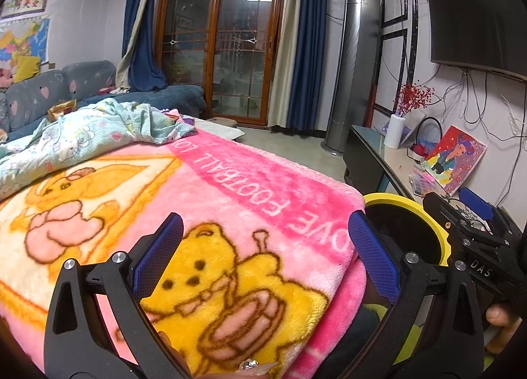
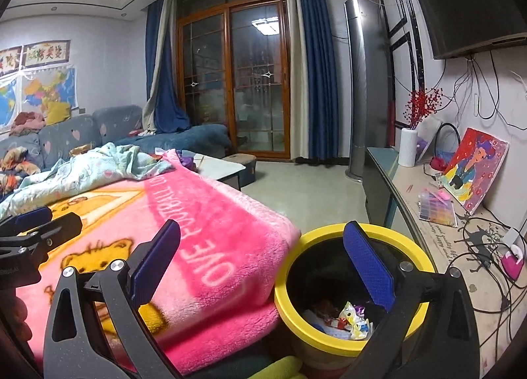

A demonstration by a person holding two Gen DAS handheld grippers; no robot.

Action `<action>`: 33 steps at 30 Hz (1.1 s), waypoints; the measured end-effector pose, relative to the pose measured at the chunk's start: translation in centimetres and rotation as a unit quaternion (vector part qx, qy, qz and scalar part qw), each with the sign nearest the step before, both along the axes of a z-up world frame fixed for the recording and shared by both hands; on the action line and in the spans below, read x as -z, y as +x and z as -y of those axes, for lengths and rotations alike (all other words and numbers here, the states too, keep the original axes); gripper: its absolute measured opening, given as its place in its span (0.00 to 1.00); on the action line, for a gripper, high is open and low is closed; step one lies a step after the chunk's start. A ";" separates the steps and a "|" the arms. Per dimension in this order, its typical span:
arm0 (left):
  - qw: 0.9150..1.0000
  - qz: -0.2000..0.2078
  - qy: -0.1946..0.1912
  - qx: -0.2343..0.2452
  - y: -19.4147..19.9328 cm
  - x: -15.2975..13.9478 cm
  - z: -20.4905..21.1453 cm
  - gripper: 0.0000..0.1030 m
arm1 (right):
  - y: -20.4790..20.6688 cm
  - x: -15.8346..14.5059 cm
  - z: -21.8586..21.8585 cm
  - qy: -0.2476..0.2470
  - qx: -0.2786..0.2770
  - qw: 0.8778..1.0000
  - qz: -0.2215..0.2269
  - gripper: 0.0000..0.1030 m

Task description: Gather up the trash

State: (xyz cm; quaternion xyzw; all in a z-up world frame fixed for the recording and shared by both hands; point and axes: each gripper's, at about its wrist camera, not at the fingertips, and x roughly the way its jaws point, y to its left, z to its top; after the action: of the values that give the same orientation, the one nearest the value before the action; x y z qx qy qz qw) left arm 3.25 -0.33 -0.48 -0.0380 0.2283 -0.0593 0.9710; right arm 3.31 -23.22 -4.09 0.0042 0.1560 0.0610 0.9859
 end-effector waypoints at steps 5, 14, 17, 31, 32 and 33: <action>1.000 0.002 0.001 -0.001 0.0 0.0 0.0 0.89 | 0.1 0.1 0.3 0.004 0.000 1.000 0.001 0.94; 1.000 0.002 0.001 0.000 0.0 0.0 0.0 0.89 | 0.2 0.1 0.6 0.006 0.003 1.000 -0.005 0.94; 1.000 0.002 0.001 0.000 -0.1 0.0 0.0 0.89 | 0.1 0.2 0.6 0.007 0.004 1.000 -0.006 0.94; 1.000 0.003 0.001 0.001 0.0 0.0 0.1 0.89 | 0.3 0.4 0.7 0.012 0.005 1.000 -0.010 0.94; 1.000 0.003 0.001 0.001 0.0 0.0 0.1 0.89 | 0.3 0.3 0.7 0.012 0.005 1.000 -0.010 0.94; 1.000 0.003 0.000 0.001 0.0 0.0 0.1 0.89 | 0.3 0.4 0.7 0.012 0.005 1.000 -0.010 0.94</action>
State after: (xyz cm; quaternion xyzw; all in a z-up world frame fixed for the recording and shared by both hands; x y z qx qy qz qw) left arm 3.27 -0.46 -0.48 -0.0372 0.2254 -0.0601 0.9717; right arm 3.60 -23.95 -4.46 0.0173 0.1652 0.0583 0.9844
